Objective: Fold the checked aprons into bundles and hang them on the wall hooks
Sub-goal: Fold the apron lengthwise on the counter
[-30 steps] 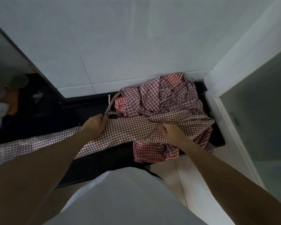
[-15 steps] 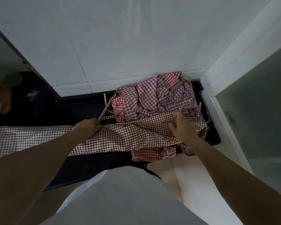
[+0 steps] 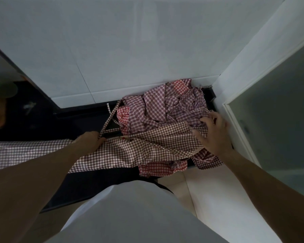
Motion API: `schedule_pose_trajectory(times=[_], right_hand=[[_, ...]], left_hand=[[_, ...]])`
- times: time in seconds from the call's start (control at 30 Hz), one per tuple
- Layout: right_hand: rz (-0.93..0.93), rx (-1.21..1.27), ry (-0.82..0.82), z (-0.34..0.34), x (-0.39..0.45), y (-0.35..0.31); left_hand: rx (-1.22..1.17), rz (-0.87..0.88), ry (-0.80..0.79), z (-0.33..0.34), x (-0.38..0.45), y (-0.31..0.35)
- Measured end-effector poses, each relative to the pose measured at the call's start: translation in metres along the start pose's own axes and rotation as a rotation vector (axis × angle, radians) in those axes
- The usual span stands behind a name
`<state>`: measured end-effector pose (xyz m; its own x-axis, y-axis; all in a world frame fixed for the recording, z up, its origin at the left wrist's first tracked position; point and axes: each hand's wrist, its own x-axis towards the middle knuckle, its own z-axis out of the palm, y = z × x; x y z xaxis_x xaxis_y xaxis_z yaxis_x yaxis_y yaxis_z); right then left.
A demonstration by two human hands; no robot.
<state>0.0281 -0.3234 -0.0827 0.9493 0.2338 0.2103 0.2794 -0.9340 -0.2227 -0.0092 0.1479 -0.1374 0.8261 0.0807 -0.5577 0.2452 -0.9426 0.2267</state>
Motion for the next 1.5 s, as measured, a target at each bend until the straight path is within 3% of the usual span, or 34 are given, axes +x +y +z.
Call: schedule_pose_trajectory(times=[0.07,0.17,0.2,0.23,0.33,0.43,0.5,0.57,0.73,0.93,1.1,1.17,1.33,1.5], right_hand=[[-0.096,-0.067,-0.047,0.003,-0.004,-0.01],[-0.112,-0.016,-0.554,0.009,0.0,-0.012],[-0.092,-0.006,-0.645,0.01,0.002,-0.01],[-0.092,-0.018,-0.647,0.009,0.004,-0.01],[-0.193,-0.147,-0.434,0.008,0.012,-0.014],[-0.405,0.009,-0.3,0.01,0.02,-0.031],[-0.422,0.094,-0.398,0.014,0.03,-0.041],[-0.244,0.19,-0.513,0.015,0.037,-0.05],[0.102,0.107,-0.536,0.023,0.052,-0.042],[-0.004,0.167,-0.667,0.025,0.051,-0.04],[-0.084,0.332,-0.505,0.014,0.047,-0.042],[-0.035,0.414,-0.496,0.005,0.047,-0.045],[0.108,0.385,-0.771,-0.003,0.045,-0.029],[0.204,0.224,-0.888,0.011,0.035,-0.022]], left_hand=[[-0.005,-0.001,-0.007,0.001,0.0,-0.003],[-0.003,-0.001,-0.014,0.0,-0.001,-0.005],[-0.001,0.0,-0.017,-0.001,-0.001,-0.004],[0.002,-0.001,-0.019,-0.002,-0.001,-0.004],[0.008,-0.006,-0.016,-0.003,-0.003,-0.004],[0.022,-0.04,-0.029,-0.002,-0.004,-0.008],[0.04,-0.061,-0.051,-0.001,-0.006,-0.011],[0.054,-0.076,-0.065,-0.001,-0.008,-0.013],[0.049,-0.078,-0.034,-0.006,-0.011,-0.014],[0.036,-0.094,-0.045,-0.004,-0.01,-0.019],[0.041,-0.114,-0.049,-0.004,-0.009,-0.023],[0.046,-0.116,-0.046,-0.005,-0.009,-0.022],[0.02,-0.091,-0.038,-0.007,-0.006,-0.021],[0.003,-0.081,-0.051,-0.006,-0.001,-0.014]])
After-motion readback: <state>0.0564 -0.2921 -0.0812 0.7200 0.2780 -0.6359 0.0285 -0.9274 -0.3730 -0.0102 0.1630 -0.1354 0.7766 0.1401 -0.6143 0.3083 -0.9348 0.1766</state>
